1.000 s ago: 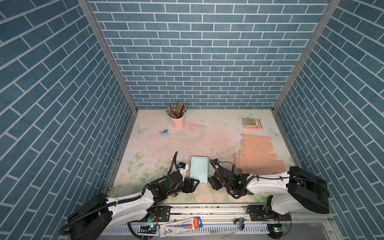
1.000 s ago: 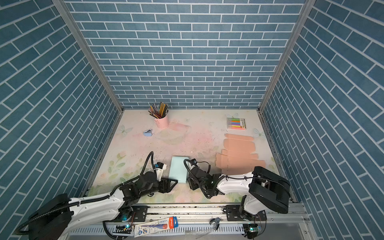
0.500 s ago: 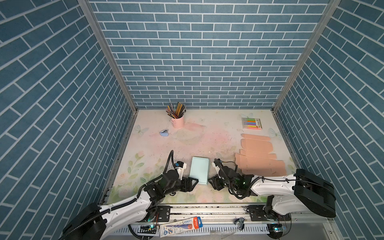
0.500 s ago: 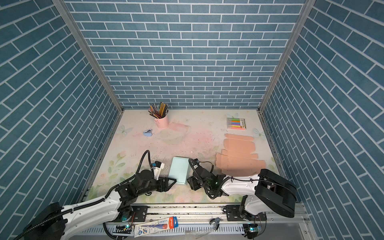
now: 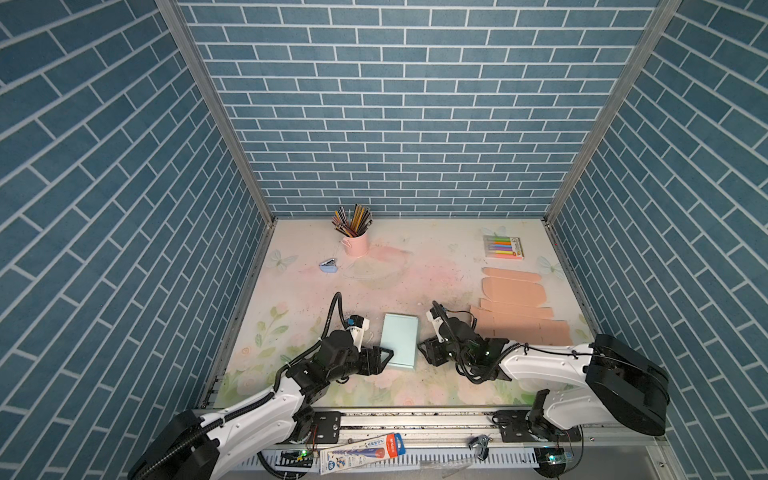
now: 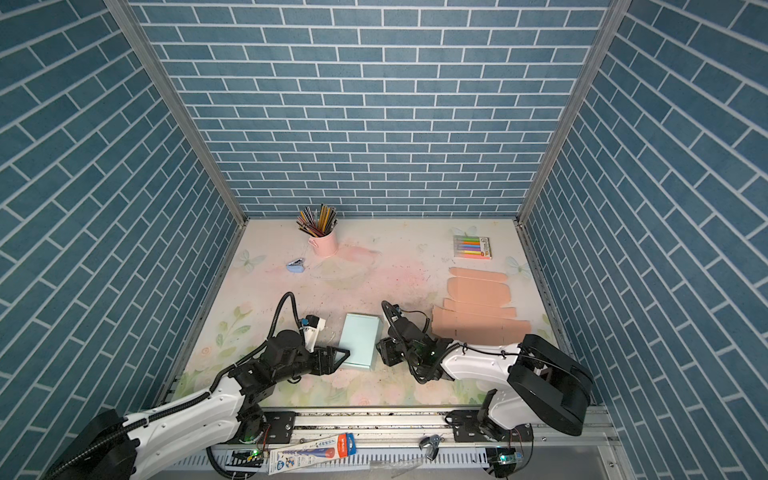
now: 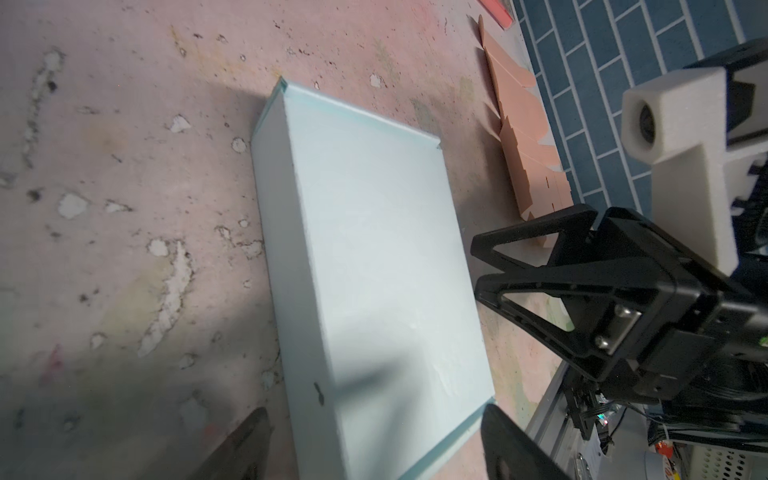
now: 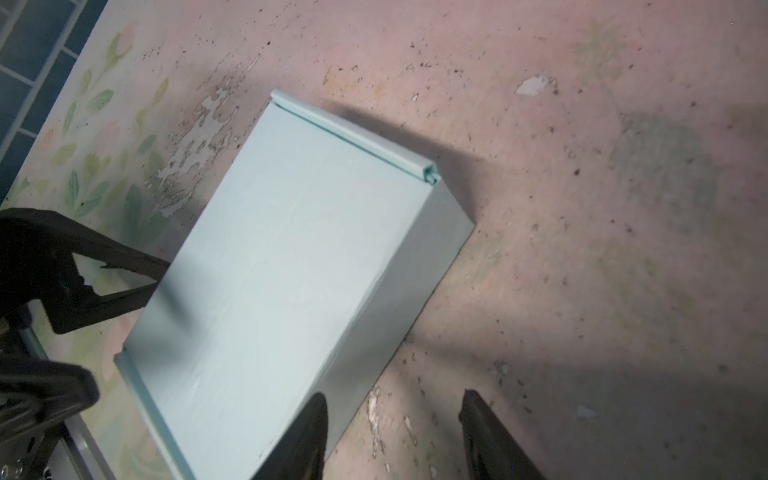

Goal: Fold the paper box

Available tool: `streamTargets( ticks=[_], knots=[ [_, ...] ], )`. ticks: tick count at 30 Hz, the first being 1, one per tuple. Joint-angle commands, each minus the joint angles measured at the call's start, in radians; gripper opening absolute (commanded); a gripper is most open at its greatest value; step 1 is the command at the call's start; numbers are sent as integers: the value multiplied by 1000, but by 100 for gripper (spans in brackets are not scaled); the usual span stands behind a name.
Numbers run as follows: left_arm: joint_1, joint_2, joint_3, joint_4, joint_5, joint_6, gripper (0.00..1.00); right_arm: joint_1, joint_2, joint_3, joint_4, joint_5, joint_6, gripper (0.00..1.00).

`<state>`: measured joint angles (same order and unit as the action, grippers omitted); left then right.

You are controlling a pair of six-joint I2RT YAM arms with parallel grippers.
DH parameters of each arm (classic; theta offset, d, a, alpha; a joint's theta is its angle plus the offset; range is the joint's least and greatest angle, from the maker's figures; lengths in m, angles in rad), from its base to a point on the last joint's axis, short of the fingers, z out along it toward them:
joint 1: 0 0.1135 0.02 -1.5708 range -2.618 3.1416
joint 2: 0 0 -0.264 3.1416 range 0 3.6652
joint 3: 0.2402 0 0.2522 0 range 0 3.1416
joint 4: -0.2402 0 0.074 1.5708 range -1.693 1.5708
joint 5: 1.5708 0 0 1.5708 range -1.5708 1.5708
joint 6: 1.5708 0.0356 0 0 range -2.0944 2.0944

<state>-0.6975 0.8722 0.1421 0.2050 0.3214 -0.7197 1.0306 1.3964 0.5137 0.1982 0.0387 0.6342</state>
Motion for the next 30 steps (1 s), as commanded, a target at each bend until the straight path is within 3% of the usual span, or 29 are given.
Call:
streamTargets(
  ticks=[1,6,30],
  knots=[
    [47,40,53,-2,40,72,81,-21,34,34,-31,-10,-36,53],
    [91,144,89,36,64,123,81,-38,53,65,-64,-3,-53,53],
    [93,419,201,224,72,156,81,-124,175,139,-68,10,-123,53]
  ],
)
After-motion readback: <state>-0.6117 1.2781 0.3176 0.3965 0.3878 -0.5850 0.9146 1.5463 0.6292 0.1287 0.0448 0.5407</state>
